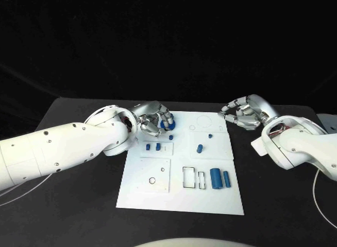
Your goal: Assemble the parts on the task board
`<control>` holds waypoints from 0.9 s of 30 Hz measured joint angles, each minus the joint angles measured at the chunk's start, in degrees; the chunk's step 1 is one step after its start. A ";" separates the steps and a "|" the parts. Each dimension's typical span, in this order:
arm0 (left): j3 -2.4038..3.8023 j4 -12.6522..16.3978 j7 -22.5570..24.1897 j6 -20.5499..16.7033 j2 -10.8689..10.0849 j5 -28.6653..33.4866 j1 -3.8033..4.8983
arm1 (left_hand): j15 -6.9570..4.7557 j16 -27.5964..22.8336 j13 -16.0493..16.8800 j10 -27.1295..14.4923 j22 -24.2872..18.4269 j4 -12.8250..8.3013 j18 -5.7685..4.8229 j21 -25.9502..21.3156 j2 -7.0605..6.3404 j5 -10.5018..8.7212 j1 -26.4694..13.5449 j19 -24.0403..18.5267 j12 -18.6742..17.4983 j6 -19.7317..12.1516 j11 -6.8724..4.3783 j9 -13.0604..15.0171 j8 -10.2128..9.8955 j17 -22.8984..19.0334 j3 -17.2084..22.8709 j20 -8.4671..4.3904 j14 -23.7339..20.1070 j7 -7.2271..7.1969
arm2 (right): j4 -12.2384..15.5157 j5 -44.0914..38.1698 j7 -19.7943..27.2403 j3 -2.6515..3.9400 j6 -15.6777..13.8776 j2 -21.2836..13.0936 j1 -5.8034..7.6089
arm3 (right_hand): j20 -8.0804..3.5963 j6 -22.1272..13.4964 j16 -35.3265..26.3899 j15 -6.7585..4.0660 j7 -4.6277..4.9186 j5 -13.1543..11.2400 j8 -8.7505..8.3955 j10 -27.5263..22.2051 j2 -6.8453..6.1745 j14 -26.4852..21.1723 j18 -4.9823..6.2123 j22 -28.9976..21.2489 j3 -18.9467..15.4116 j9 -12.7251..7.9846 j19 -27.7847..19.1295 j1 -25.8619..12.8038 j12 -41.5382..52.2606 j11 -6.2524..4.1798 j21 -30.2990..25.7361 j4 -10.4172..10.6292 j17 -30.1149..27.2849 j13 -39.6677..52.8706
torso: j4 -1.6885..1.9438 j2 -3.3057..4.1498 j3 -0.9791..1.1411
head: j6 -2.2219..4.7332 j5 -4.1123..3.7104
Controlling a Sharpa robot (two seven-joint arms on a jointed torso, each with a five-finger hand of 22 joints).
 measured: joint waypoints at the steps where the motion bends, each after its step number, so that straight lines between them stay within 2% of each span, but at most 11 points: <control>1: -0.03 -0.13 0.23 -0.15 0.25 -1.33 -0.11 | 0.07 0.84 -0.46 0.00 0.17 -0.11 -0.01 0.28 -0.07 0.00 -0.07 0.29 -0.47 0.00 0.00 -0.44 -0.25 0.60 -0.30 -0.06 0.52 0.00 | -0.01 -0.02 0.07 0.00 0.00 0.01 -0.01 | 0.13 0.00 -0.22 0.00 0.00 0.00 0.00 -0.01 0.00 0.00 0.16 0.00 0.00 0.00 -0.14 0.00 -0.01 -0.01 -0.40 0.00 0.00 0.00 | -0.02 0.01 0.01 | 0.01 -0.01; 2: -0.10 -0.38 0.47 -0.23 0.64 -3.15 -0.23 | 0.21 1.44 -0.88 0.00 0.28 -0.07 0.00 0.45 -0.14 0.00 -0.14 0.30 -0.87 0.04 0.00 -0.76 -0.44 0.96 -0.44 -0.06 0.78 -0.03 | -0.02 -0.04 0.15 0.00 0.01 0.02 -0.03 | 0.26 0.00 -0.32 0.00 0.00 0.00 0.00 -0.01 0.00 0.00 0.78 0.00 0.00 0.00 -0.26 0.00 -0.10 -0.01 -0.67 0.00 0.00 0.00 | -0.03 0.01 0.01 | 0.02 0.00; 3: -0.16 -0.58 0.58 -0.24 0.93 -4.41 -0.30 | 0.28 1.73 -1.31 -0.19 0.46 -0.01 -0.01 0.67 -0.33 0.00 0.05 0.44 -1.36 0.23 0.19 -1.09 -0.51 0.97 -0.50 0.09 0.86 -0.23 | -0.02 -0.05 0.21 0.00 0.02 0.04 -0.04 | 0.31 0.00 -0.32 0.00 0.00 0.00 0.00 -0.01 0.00 0.00 0.88 0.00 0.00 0.00 -0.31 0.00 -0.23 -0.01 -0.84 0.00 0.00 0.00 | -0.03 0.01 0.01 | 0.02 0.00; 6: -0.37 -1.43 0.82 -0.14 1.83 -8.50 -0.45 | 0.29 1.85 -2.29 -0.62 1.75 -0.19 -0.01 1.94 -0.41 0.00 0.14 0.91 -2.35 0.41 0.21 -1.85 -1.02 0.15 -0.68 0.14 0.86 -0.40 | -0.02 -0.08 0.39 0.00 0.03 0.09 -0.08 | 0.10 0.00 -0.34 0.00 0.00 0.00 0.00 -0.02 0.00 0.00 0.88 0.00 0.00 0.00 -0.51 0.00 -0.29 0.00 -1.14 0.00 -0.01 0.00 | -0.03 0.02 0.04 | 0.03 0.04; 9: -0.49 -2.36 0.88 0.17 2.55 -11.50 -0.55 | 0.16 3.49 -3.18 -0.63 3.74 -0.47 -0.02 3.80 -0.41 0.00 0.14 1.59 -3.14 0.61 0.21 -2.47 -1.34 1.06 -1.19 0.13 1.62 -0.61 | -0.02 -0.09 0.52 0.01 0.04 0.13 -0.10 | 0.10 -0.08 -0.54 0.00 -0.08 0.00 0.00 -0.32 0.00 0.00 0.88 -0.01 0.00 -0.01 -0.51 0.00 -0.54 0.09 -1.51 0.00 -0.01 0.04 | -0.06 0.04 0.08 | 0.03 0.08; 14: -0.58 -3.85 0.85 1.63 3.96 -15.75 -0.64 | 0.10 4.41 -4.39 -1.34 4.44 -0.49 -0.03 4.44 -0.41 0.00 0.14 1.73 -4.30 0.82 -0.09 -3.31 -1.93 1.06 -1.92 0.14 1.68 -0.81 | -0.02 -0.11 0.66 0.01 0.04 0.15 -0.12 | 0.10 -0.20 -0.76 0.00 -0.20 0.00 -0.01 -0.42 0.00 0.00 0.88 -0.01 0.00 0.04 -0.73 0.00 -0.88 -0.02 -1.96 0.00 -0.01 0.05 | -0.08 0.05 0.10 | -0.05 0.03; 21: -0.60 -5.35 0.44 4.53 5.21 -18.92 -0.68 | -0.13 3.92 -5.82 -2.49 2.79 -0.89 -0.07 2.99 -0.41 0.01 0.14 0.15 -5.82 1.02 0.03 -4.29 -2.59 -1.43 -2.63 0.04 0.38 -1.02 | -0.03 -0.15 0.78 0.01 0.05 0.21 -0.13 | 0.10 -0.20 -0.76 0.00 -0.20 0.22 0.21 -0.42 0.00 0.00 0.88 -0.01 0.00 0.04 -0.92 0.00 -0.88 -0.02 -2.05 0.00 -0.01 0.04 | -0.13 0.05 0.12 | -0.10 0.07; 27: -0.61 -6.06 0.02 7.14 5.92 -20.52 -0.69 | -0.02 6.44 -6.79 -0.57 6.51 -0.72 -0.11 6.45 -0.08 -0.29 0.47 1.18 -5.82 2.63 -0.02 -5.18 -2.80 0.39 -2.80 0.19 1.39 -1.36 | -0.06 -0.18 0.84 0.01 0.05 0.32 -0.13 | 0.10 -0.20 -0.76 0.00 -0.20 0.22 0.20 -0.42 0.00 0.00 0.88 -0.02 0.00 0.04 -0.91 0.00 -0.88 -0.02 -2.05 0.00 -0.02 0.04 | -0.06 0.04 0.12 | -0.32 0.09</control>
